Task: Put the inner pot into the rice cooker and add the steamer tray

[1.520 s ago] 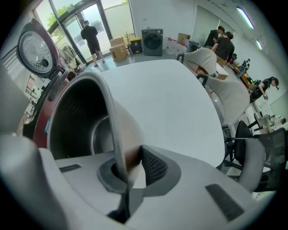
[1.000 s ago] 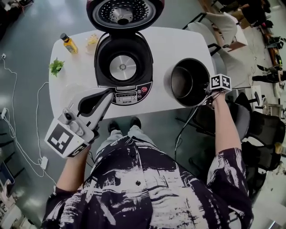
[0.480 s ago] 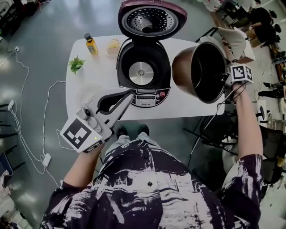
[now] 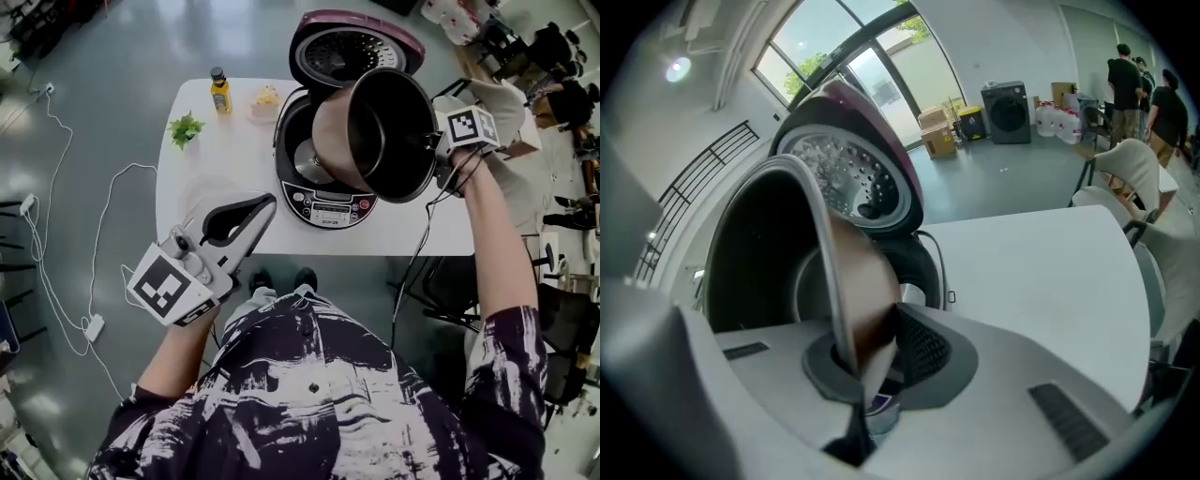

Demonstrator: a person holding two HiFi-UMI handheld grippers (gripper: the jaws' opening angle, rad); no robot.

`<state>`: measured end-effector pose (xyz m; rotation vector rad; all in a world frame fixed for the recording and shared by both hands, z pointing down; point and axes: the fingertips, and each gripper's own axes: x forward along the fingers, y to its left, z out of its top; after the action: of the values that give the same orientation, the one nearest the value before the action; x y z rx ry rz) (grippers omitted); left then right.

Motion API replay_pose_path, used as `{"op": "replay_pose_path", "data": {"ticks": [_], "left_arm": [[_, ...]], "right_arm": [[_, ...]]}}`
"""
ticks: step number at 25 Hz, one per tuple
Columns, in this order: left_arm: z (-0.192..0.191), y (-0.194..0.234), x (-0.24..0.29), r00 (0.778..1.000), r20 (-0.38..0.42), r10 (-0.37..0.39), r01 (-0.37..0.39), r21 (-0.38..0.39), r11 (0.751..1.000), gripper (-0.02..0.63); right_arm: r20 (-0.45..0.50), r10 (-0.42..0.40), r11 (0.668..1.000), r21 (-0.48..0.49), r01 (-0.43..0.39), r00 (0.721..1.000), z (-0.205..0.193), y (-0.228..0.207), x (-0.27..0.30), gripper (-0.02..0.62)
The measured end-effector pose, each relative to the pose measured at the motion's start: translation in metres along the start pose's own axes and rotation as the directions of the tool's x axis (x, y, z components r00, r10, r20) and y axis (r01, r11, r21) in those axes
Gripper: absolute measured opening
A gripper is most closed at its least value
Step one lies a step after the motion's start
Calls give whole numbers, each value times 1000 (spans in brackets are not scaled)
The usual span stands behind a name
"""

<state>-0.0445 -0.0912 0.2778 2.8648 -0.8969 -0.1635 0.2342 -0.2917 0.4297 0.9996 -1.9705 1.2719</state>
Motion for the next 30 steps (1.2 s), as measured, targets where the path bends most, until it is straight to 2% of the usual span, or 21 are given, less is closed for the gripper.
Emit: {"op": "replay_pose_path", "data": {"ticks": [8, 14, 18, 30], "left_arm": [[-2, 20, -38, 997, 14, 78, -78, -3, 997, 5], [-5, 31, -57, 992, 20, 124, -123, -18, 992, 5], [-7, 36, -63, 991, 24, 132, -132, -26, 991, 5], [-15, 47, -72, 991, 18, 132, -131, -43, 990, 5]], "right_arm": [[-69, -72, 997, 29, 74, 995, -6, -1, 57, 5], [-100, -160, 985, 44, 165, 982, -8, -12, 78, 6], [-124, -222, 973, 34, 228, 967, -13, -13, 90, 6], [-153, -327, 938, 70, 340, 933, -27, -29, 106, 6]]}}
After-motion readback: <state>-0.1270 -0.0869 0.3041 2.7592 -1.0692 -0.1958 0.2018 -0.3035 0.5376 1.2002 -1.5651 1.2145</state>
